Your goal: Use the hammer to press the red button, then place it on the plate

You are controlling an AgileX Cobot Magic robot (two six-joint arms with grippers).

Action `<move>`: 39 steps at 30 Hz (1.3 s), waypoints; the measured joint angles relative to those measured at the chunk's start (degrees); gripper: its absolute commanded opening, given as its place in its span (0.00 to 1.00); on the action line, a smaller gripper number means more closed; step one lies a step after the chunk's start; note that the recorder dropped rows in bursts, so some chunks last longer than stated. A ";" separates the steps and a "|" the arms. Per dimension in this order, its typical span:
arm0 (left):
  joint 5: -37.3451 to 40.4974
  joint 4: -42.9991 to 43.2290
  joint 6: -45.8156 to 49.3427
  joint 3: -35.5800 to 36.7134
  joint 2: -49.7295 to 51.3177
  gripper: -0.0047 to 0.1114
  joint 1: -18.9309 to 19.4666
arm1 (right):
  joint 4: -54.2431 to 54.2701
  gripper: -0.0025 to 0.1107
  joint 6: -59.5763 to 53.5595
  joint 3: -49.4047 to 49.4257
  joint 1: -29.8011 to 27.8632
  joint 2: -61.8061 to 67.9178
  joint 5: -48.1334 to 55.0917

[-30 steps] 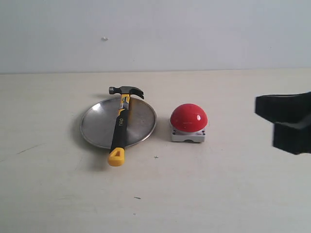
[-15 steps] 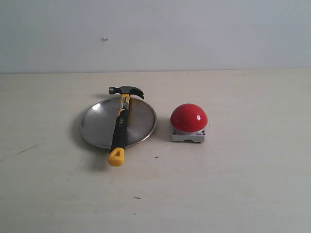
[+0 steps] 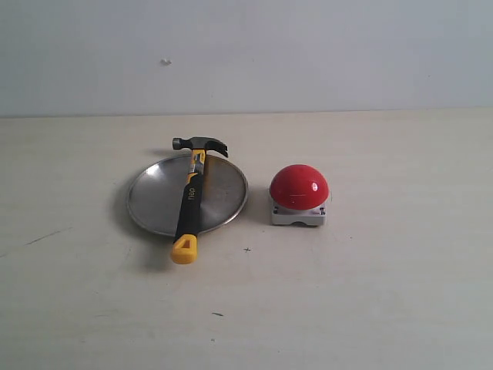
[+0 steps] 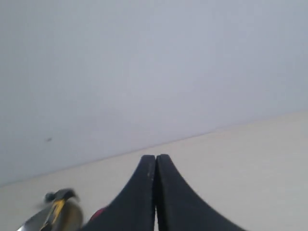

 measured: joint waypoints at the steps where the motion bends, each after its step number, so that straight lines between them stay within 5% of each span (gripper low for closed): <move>1: 0.00 0.00 0.00 0.00 0.00 0.04 0.00 | 0.13 0.02 0.00 0.00 -2.84 -1.02 0.00; 6: 0.00 0.00 0.00 0.00 0.00 0.04 0.00 | 0.47 0.02 0.00 0.00 -10.83 -5.09 0.04; 16: 0.00 0.00 0.00 0.00 0.00 0.04 0.00 | 0.71 0.02 -1.44 0.00 -11.77 -6.14 0.04; 26: 0.00 0.00 0.00 0.00 0.00 0.04 0.00 | 28.39 0.02 -42.17 3.70 -11.77 -7.53 -1.92; 39: 0.00 0.00 0.00 0.00 0.00 0.04 0.00 | 30.09 0.02 -46.52 19.04 -18.00 -15.94 -7.95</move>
